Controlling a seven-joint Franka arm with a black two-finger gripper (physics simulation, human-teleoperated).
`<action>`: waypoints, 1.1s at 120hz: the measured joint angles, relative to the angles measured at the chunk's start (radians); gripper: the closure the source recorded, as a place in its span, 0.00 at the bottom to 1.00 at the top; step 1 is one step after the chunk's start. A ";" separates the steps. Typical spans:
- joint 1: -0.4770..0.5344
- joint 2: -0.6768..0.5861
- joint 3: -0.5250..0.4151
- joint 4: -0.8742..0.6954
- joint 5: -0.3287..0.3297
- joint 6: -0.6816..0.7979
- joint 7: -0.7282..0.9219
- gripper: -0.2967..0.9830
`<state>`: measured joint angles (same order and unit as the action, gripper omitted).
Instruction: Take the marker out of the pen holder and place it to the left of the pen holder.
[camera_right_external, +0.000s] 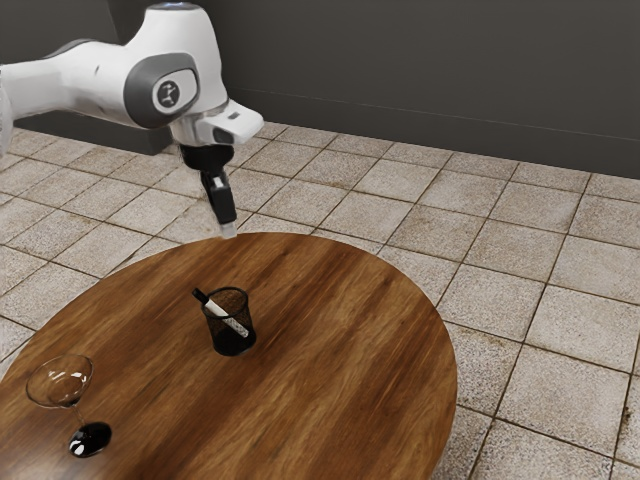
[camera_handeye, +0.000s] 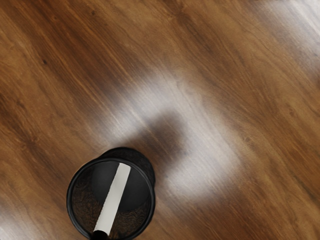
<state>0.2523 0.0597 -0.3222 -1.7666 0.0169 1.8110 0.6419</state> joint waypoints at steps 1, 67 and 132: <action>-0.003 -0.001 -0.001 0.000 0.002 0.000 0.000 0.28; 0.199 0.367 0.121 0.107 -0.258 -0.077 -0.019 0.31; 0.230 0.449 0.083 0.164 -0.341 -0.127 0.045 0.48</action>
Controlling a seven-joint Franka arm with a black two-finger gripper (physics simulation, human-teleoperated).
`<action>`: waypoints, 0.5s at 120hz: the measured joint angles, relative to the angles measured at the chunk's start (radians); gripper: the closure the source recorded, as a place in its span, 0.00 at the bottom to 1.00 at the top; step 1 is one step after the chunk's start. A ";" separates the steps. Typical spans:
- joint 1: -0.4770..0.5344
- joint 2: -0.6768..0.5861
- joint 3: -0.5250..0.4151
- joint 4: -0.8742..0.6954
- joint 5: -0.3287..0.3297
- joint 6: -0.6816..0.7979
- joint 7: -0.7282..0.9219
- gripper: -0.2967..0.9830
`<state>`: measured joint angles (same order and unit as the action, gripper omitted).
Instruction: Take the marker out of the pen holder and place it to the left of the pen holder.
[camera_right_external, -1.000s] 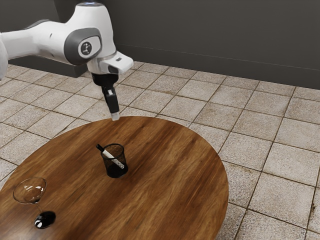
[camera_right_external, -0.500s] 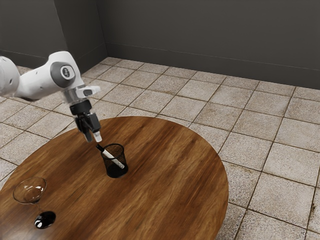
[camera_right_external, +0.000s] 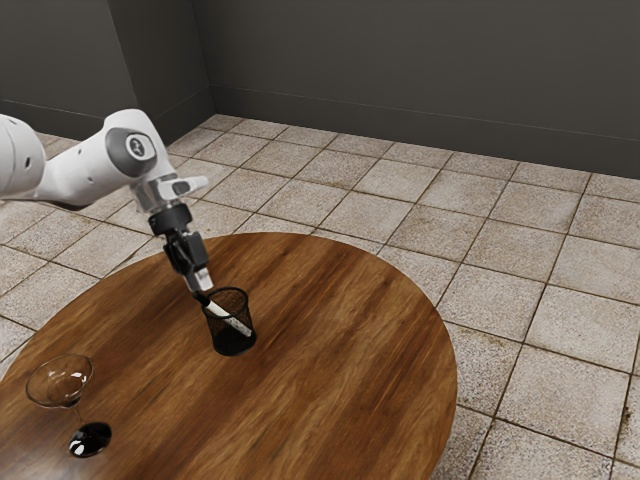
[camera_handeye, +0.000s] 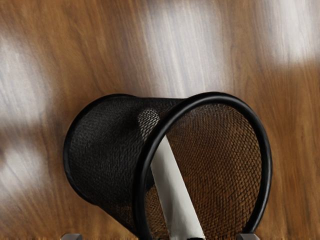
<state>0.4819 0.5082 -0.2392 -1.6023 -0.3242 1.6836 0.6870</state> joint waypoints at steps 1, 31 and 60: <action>0.000 0.000 0.000 -0.001 0.000 -0.002 0.000 0.48; -0.003 0.015 0.000 -0.001 0.001 -0.034 0.004 0.58; -0.011 0.018 -0.001 -0.001 0.014 -0.040 0.004 0.68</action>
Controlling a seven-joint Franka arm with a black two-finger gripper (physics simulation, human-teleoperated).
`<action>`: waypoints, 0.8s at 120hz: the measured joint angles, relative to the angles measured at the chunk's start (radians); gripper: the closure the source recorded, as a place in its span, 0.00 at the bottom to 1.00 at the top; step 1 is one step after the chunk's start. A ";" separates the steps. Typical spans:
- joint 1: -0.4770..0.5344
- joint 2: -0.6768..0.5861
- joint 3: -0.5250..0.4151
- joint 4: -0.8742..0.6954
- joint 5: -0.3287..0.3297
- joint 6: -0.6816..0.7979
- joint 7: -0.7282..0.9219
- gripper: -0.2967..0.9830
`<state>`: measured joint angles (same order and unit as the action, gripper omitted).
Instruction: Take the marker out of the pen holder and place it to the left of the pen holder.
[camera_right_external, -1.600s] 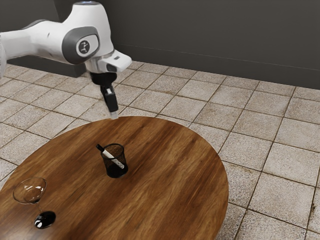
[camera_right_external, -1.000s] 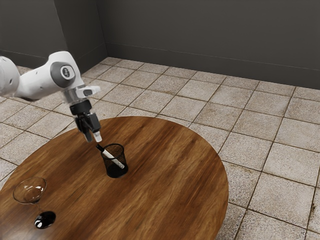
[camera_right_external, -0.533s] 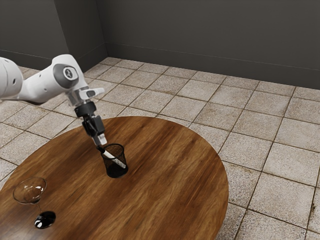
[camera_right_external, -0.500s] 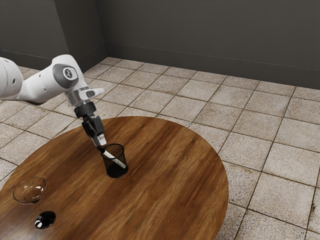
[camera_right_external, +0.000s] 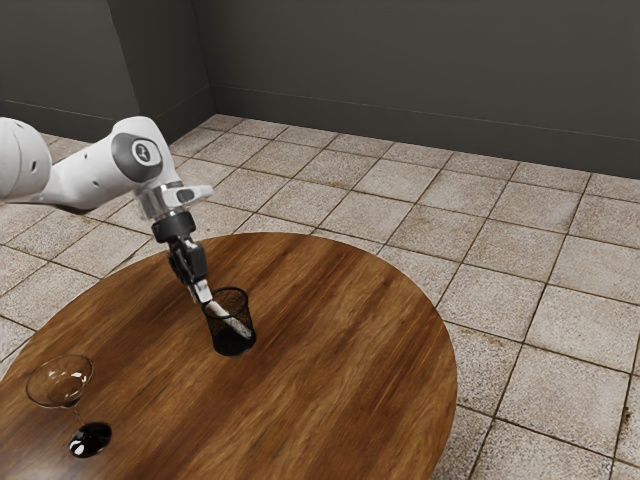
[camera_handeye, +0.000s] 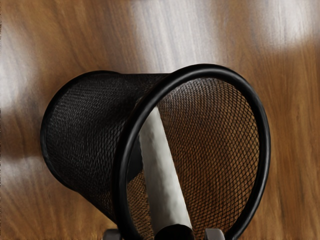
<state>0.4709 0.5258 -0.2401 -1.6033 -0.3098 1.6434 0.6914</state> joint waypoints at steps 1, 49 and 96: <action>0.000 0.000 0.000 0.000 0.000 0.000 0.000 0.69; 0.002 -0.042 -0.028 0.004 0.034 0.003 -0.010 0.84; 0.045 -0.236 -0.075 -0.007 0.093 0.007 -0.039 0.85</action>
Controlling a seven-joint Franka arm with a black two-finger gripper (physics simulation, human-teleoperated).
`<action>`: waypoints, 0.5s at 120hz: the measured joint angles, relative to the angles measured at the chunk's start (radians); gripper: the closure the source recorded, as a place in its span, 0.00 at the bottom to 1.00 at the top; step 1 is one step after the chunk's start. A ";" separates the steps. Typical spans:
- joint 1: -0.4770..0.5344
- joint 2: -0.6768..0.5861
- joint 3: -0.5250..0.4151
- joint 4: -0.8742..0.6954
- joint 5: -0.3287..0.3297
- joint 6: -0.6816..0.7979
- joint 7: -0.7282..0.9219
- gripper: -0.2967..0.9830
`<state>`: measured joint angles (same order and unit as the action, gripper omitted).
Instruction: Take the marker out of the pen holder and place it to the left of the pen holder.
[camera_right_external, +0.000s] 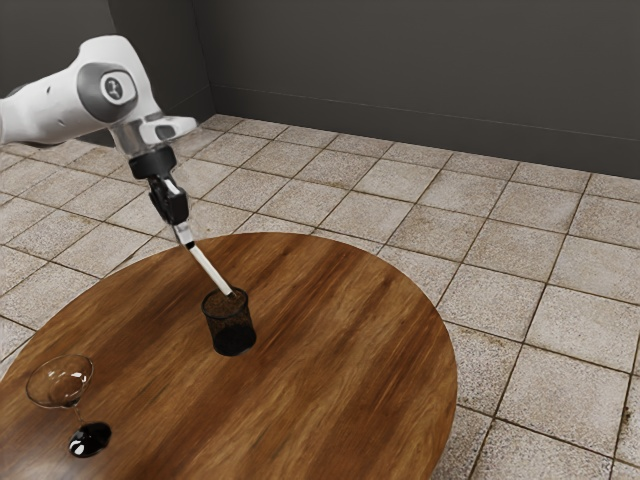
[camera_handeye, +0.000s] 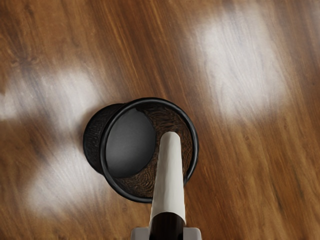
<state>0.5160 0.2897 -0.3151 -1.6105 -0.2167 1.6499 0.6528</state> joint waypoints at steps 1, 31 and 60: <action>0.002 -0.004 0.000 0.000 0.000 0.000 0.000 0.85; 0.091 -0.034 0.006 -0.003 0.004 0.000 -0.011 0.85; 0.138 0.074 0.008 -0.051 -0.017 0.071 -0.023 0.85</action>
<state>0.6543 0.3638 -0.3068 -1.6619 -0.2333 1.7205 0.6300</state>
